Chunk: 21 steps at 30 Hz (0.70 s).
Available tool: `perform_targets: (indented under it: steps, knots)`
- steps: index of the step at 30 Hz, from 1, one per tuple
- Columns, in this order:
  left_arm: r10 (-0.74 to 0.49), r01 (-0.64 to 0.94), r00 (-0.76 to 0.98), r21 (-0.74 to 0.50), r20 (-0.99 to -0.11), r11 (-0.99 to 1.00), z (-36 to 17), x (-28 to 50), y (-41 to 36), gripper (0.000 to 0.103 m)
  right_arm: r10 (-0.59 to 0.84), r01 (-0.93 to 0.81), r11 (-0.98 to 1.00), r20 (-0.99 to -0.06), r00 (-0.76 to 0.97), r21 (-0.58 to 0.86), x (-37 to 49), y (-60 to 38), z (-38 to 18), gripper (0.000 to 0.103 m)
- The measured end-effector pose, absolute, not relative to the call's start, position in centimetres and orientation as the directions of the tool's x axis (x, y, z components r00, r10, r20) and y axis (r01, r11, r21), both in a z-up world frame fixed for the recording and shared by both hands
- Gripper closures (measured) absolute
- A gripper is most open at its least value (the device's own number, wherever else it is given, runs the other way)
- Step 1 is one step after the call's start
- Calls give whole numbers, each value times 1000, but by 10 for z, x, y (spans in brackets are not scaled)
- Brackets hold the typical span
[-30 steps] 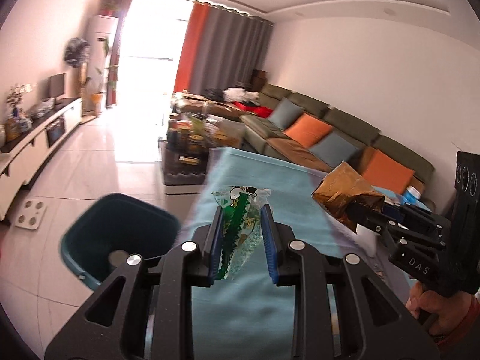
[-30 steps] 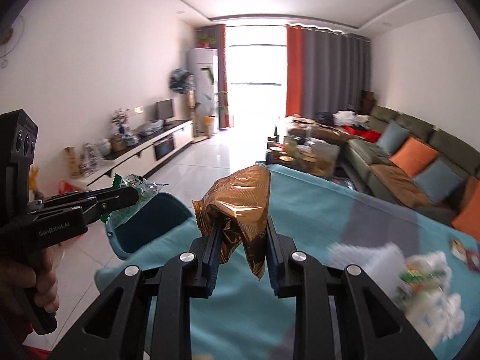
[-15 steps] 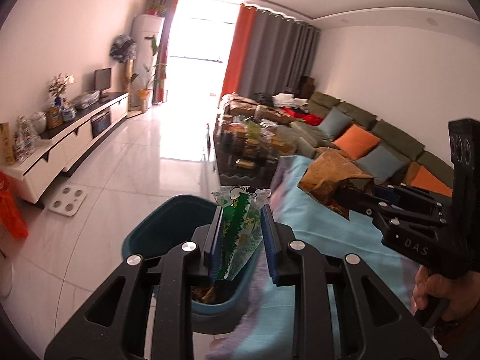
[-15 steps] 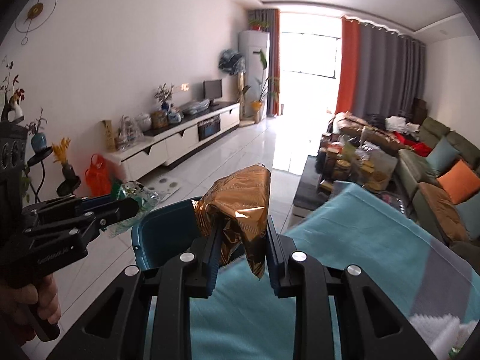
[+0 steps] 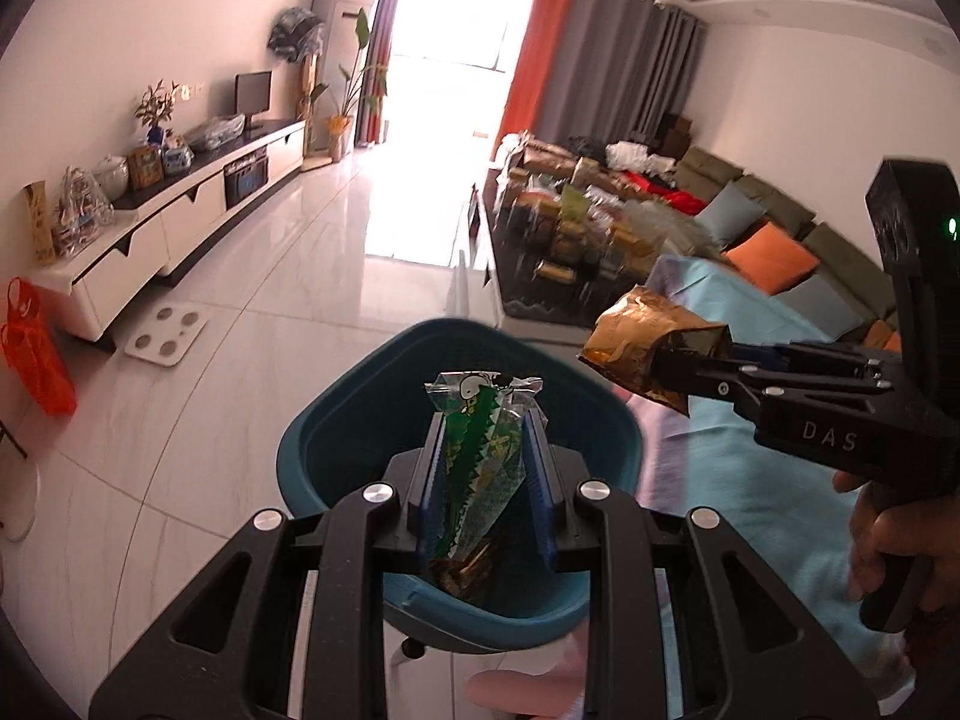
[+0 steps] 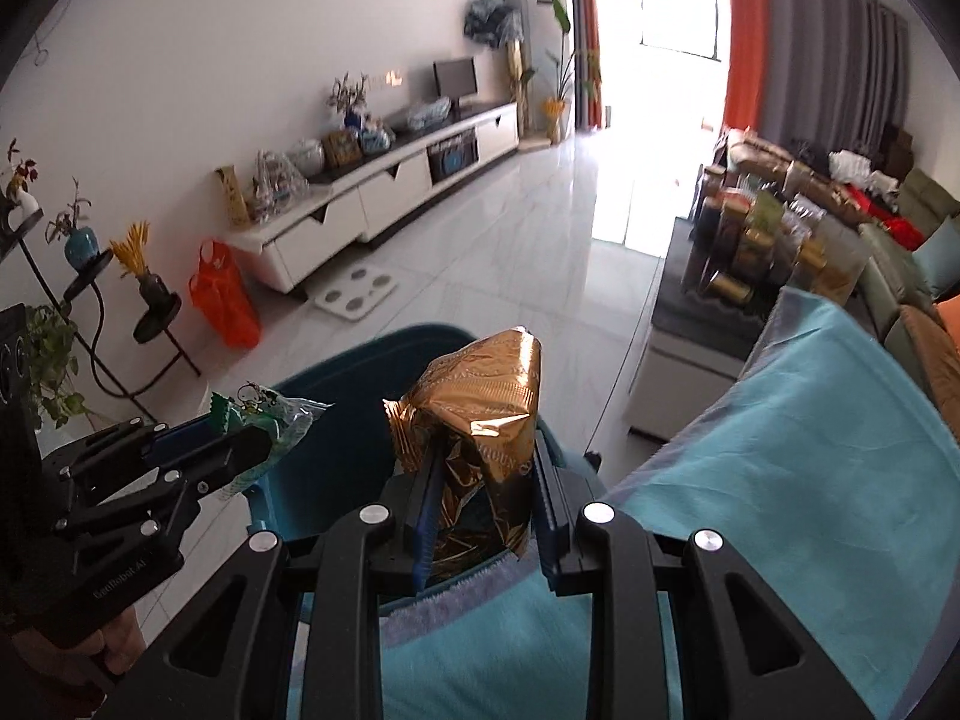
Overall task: Collect trash
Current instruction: 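Carry the foil bag and green wrapper to the teal bin and release both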
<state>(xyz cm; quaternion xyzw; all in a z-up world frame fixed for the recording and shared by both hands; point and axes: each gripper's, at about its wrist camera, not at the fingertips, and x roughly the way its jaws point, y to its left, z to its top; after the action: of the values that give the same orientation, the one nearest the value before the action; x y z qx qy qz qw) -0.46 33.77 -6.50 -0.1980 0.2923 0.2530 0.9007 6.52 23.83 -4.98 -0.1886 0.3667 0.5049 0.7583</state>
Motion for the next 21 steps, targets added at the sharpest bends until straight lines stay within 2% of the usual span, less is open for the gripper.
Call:
perform_targets:
  steps: [9,14,17,20,21]
  knots:
    - [329,-608,652,-212,-683,765,-106,20,361,78,550,-920,390,-813,194,44,61,277,-74,77]
    - [327,-618,638,-210,-697,758,-118,34,364,75,536,-926,377,-821,194,27,61,283,-73,68]
    - [335,-624,638,-210,-694,753,-121,34,366,66,539,-927,373,-821,188,33,64,287,-72,60]
    - [339,-626,642,-215,-688,750,-121,33,368,47,546,-928,370,-817,186,36,67,286,-70,50]
    - [344,-629,643,-215,-685,747,-121,33,368,46,547,-927,373,-815,190,35,68,286,-70,49]
